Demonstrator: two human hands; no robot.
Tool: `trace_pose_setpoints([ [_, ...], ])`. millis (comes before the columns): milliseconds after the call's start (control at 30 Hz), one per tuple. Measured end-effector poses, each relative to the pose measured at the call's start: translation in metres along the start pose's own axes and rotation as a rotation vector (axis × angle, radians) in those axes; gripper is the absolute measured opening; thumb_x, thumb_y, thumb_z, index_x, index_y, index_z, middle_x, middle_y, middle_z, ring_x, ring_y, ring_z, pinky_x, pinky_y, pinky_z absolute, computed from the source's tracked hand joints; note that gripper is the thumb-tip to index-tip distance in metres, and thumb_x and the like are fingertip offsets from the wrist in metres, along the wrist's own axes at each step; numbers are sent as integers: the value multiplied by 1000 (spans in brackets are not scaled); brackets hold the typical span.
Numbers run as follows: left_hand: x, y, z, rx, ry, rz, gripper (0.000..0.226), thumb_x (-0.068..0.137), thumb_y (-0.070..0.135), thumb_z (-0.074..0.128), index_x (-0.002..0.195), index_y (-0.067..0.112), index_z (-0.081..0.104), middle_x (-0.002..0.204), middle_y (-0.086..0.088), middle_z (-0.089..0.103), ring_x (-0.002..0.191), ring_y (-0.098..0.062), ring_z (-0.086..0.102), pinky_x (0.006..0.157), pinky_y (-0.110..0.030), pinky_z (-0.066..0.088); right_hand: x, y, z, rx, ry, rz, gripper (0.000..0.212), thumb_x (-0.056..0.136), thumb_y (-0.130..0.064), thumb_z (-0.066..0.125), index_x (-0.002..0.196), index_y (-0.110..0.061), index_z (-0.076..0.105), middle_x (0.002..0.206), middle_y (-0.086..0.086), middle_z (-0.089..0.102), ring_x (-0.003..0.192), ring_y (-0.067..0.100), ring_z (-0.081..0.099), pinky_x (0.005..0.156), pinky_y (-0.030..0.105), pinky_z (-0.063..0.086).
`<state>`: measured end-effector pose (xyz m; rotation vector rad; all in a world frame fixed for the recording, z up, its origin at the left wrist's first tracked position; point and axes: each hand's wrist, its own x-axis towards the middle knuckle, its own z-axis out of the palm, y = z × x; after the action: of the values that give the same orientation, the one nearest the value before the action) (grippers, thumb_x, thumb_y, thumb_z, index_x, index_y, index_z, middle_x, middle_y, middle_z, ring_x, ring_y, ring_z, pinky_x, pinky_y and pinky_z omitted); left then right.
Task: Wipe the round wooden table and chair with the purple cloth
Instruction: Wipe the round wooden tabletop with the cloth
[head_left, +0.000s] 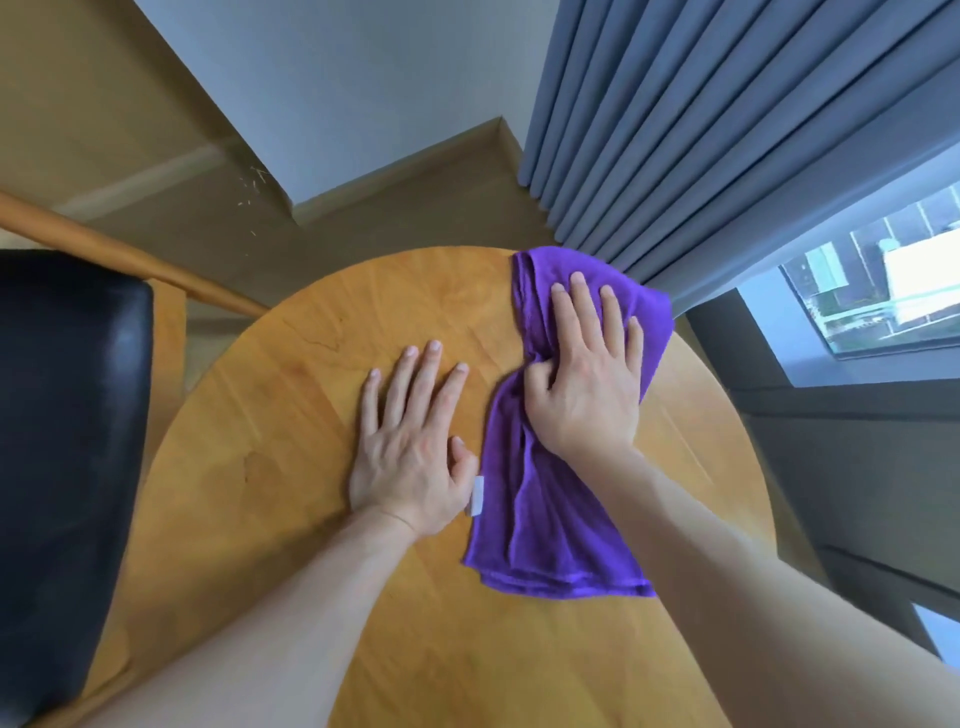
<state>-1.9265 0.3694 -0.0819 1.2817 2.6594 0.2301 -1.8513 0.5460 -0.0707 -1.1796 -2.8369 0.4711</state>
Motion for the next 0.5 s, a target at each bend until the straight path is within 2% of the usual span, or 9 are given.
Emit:
trace_pose_setpoints([
  [100, -1, 0, 0, -4, -11, 1, 80, 79, 33, 44, 157, 21, 34, 170, -7, 20, 158, -26, 16, 126, -55, 13, -19, -19, 8, -4, 0, 37, 79, 83, -33, 40, 159, -15, 33, 170, 3, 24, 157, 30, 16, 127, 52, 11],
  [233, 0, 0, 0, -11, -8, 9, 77, 79, 32, 44, 155, 18, 39, 170, -8, 21, 158, -27, 16, 125, -56, 14, -65, 3, 6, -57, -152, -294, 79, 86, -34, 42, 162, -18, 27, 171, 1, 17, 159, 28, 10, 125, 56, 13],
  [367, 1, -1, 2, -12, 9, 10, 76, 81, 32, 44, 155, 18, 37, 170, -7, 21, 158, -26, 15, 126, -56, 12, -69, 38, -7, -41, -249, -580, 80, 82, -30, 46, 160, -19, 34, 170, -2, 22, 158, 25, 14, 125, 55, 16],
  [433, 1, -2, 3, -6, 18, 6, 76, 80, 32, 45, 154, 18, 39, 170, -7, 21, 158, -26, 16, 126, -55, 12, -53, 42, -10, -7, -236, -580, 80, 79, -31, 48, 158, -21, 39, 168, -4, 26, 157, 23, 18, 126, 53, 16],
  [500, 1, -2, 2, -6, 17, 6, 77, 78, 32, 45, 153, 18, 40, 170, -8, 22, 157, -27, 17, 126, -55, 13, -36, 33, -8, 26, -185, -472, 80, 77, -32, 48, 157, -22, 41, 167, -5, 29, 157, 23, 21, 125, 53, 15],
])
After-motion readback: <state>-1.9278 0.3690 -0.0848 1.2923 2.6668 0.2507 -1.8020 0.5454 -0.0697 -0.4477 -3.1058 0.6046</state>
